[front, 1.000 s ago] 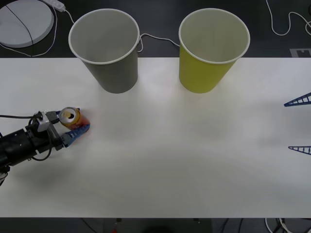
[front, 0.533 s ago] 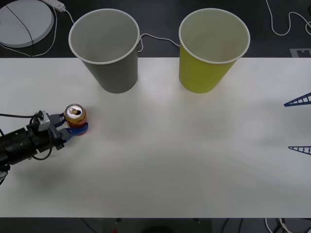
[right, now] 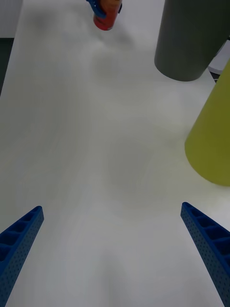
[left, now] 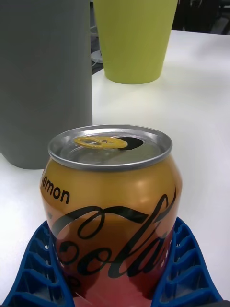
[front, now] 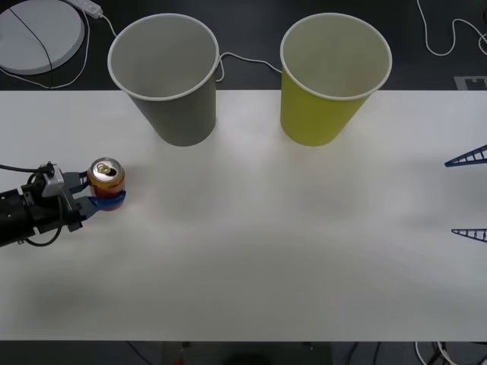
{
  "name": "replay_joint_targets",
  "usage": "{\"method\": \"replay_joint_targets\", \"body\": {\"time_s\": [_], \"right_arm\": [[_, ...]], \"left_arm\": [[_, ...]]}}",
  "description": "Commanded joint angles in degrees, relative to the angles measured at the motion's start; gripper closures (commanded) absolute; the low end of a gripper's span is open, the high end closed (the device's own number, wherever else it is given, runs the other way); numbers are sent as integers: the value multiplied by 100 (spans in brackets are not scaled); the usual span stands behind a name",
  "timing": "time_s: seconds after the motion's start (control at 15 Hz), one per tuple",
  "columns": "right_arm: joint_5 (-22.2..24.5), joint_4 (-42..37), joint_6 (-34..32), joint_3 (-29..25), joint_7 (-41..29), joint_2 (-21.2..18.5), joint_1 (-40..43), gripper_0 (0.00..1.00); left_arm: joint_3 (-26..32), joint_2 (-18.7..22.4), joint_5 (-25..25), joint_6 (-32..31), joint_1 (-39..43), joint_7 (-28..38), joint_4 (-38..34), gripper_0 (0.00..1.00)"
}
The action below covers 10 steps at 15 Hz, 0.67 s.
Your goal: Put the can into the green bin and the plastic bottle into the gray bin
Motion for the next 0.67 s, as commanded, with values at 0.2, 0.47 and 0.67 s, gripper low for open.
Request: {"method": "replay_joint_targets", "body": {"time_s": [0.2, 0.47, 0.67], "right_arm": [[0, 0, 0, 0, 0, 0, 0, 0], [0, 0, 0, 0, 0, 0, 0, 0], [0, 0, 0, 0, 0, 0, 0, 0]], "left_arm": [[626, 339, -1161, -6, 745, 1670, -1895, 100], [741, 893, -1697, -76, 974, 2874, -2993, 100], [811, 1227, -2128, -147, 974, 3762, -3679, 100]]}}
